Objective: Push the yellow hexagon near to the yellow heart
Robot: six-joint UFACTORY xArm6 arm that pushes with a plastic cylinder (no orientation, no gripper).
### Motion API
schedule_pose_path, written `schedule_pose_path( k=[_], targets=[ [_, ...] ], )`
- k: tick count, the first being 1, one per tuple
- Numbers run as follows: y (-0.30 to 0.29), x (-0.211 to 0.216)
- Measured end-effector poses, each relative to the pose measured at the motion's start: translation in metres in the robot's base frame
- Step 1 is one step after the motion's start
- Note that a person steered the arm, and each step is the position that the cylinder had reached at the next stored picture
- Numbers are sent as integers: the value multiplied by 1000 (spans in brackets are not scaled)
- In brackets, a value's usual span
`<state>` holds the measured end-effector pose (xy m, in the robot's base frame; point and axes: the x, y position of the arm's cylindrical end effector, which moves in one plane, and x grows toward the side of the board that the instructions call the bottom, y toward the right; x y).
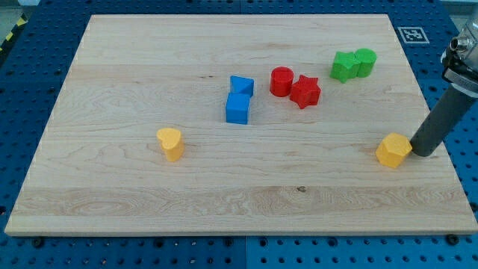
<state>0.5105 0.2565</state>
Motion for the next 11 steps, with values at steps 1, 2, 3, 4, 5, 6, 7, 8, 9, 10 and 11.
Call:
schedule_pose_path(
  k=[1, 2, 3, 4, 5, 6, 7, 8, 9, 10, 11],
  targets=[
    [-16, 3],
    [-47, 8],
    [-76, 12],
    [-104, 16],
    [-131, 20],
    [-161, 26],
    [-187, 34],
    [-191, 38],
    [-191, 38],
    [-209, 38],
    [-250, 38]
  ],
)
